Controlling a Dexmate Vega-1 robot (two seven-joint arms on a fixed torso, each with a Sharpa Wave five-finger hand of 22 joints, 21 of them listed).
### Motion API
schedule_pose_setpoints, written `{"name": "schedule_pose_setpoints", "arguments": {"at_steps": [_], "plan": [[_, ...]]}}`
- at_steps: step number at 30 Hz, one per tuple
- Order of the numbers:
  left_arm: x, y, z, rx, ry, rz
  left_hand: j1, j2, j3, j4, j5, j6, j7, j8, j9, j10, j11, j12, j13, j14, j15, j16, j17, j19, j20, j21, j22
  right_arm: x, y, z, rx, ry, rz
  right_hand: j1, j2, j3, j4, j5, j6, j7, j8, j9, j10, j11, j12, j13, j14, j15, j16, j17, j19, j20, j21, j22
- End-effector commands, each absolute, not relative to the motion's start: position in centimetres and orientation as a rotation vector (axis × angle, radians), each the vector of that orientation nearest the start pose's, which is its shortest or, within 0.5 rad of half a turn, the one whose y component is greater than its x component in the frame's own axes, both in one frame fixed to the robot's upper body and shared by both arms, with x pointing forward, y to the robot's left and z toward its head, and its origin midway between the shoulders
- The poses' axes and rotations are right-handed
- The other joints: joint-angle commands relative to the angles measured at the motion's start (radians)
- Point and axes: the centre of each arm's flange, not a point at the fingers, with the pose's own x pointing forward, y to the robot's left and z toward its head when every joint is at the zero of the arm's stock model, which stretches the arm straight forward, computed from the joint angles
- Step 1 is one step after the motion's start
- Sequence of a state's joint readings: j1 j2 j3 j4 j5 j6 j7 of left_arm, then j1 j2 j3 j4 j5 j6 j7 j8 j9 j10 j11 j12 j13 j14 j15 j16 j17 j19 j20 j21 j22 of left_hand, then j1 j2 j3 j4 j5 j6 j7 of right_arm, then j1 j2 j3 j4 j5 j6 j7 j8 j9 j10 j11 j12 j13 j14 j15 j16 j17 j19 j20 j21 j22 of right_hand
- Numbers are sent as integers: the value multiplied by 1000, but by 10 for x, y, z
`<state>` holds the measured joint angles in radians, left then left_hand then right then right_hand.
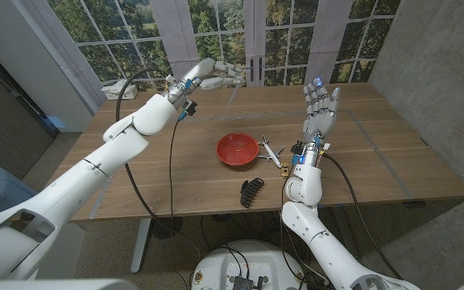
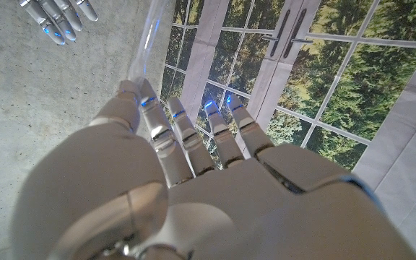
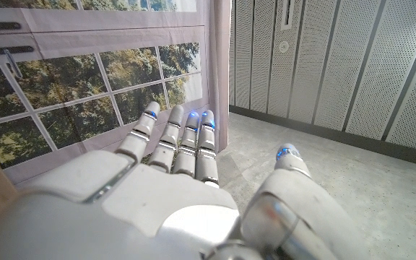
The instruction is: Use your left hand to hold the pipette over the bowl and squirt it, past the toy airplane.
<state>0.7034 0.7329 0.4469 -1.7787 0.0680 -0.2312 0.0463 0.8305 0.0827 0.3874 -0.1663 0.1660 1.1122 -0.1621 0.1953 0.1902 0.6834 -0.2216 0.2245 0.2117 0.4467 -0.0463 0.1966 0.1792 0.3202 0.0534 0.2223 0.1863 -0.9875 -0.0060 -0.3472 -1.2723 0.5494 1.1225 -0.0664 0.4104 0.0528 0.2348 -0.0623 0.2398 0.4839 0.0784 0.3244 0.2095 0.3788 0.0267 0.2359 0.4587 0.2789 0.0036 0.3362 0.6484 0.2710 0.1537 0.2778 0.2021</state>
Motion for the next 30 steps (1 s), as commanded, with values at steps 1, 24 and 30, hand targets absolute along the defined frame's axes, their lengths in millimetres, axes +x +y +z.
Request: {"name": "schedule_pose_setpoints", "arguments": {"at_steps": [1,24,30], "plan": [[533,195,138,876,-1090,-230,1,-12,-6,0,2,-10,6,-6,0,-9,1,-3,3,-6,-139,-4,5,0,2,-1,1,539,-174,-38,610,-1265,64,-9,-2,1,-8,-3,9,0,-3,1,6,3,-3,2,7,-3,-2,1,-2,3,-1,4],[529,192,136,881,-1091,-237,-40,-42,-31,10,3,-70,30,-17,-2,-33,4,-10,3,-8,-139,-6,4,-7,5,-6,1,536,-177,-40,616,-1267,65,-15,0,2,-17,-3,11,0,-9,2,6,1,-4,-3,9,-2,-4,-1,-2,4,-1,4],[527,190,136,883,-1093,-238,-46,-45,-34,11,4,-83,35,-19,-2,-36,4,-10,3,-8,-139,-7,3,-9,7,-7,2,535,-179,-41,615,-1269,65,-17,1,3,-20,-3,12,1,-11,2,7,5,-4,-4,8,-2,-5,-1,-3,4,-1,3]]}}
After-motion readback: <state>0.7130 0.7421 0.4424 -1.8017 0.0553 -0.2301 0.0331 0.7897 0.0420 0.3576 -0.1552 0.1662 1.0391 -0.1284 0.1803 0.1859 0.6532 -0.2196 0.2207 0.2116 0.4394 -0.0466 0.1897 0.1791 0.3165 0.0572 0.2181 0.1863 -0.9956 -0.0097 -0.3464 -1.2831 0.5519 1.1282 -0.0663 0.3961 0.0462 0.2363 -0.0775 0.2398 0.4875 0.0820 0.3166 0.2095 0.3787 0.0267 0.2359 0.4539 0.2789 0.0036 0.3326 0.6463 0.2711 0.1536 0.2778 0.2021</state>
